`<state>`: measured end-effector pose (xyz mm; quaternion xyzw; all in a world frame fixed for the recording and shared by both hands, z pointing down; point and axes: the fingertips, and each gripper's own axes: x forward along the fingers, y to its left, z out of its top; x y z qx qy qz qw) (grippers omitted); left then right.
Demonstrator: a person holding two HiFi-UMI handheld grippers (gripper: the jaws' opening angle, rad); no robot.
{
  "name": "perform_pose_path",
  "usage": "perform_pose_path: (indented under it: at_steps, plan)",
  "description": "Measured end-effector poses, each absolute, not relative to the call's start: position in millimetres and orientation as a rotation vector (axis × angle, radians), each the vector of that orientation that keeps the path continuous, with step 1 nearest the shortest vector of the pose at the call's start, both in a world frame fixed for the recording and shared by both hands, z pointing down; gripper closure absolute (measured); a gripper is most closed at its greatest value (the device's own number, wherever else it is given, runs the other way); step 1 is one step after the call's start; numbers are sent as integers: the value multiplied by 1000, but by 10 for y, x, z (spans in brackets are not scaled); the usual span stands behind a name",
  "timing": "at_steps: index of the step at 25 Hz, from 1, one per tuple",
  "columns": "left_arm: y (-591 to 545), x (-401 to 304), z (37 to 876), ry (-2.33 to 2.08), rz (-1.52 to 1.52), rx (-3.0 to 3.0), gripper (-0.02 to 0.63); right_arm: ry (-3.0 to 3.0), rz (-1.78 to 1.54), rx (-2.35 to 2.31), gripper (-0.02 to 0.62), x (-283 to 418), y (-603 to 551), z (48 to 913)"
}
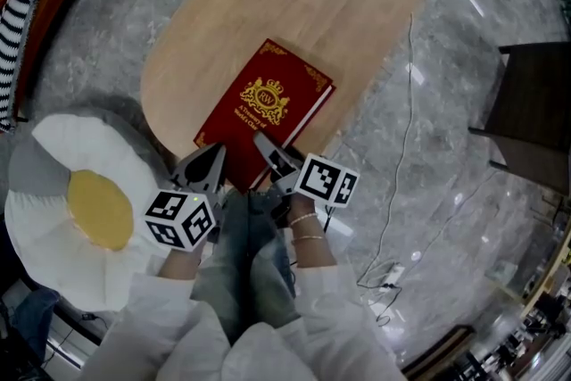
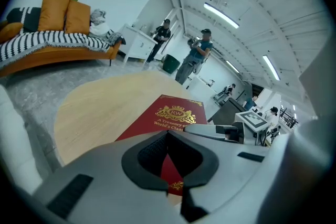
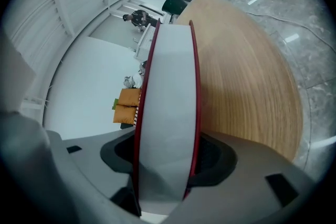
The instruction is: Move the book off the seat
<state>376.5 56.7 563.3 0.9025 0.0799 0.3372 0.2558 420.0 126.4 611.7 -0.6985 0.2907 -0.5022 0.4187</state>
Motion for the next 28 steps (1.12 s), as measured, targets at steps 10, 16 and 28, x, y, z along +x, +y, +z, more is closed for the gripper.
perform_pose_path:
  at_steps: [10, 16, 28]
  plan:
    - [632, 3677, 5713, 237, 943, 2449, 600, 713, -1319, -1780, 333, 4178, 1319, 6246]
    - [660, 3691, 5773, 251, 957, 2452, 600, 716, -1348, -1851, 310, 4203, 1385, 6330]
    - [828, 3771, 5820, 286, 989, 2458, 600, 656, -1417, -1859, 270, 4114, 1599, 6538]
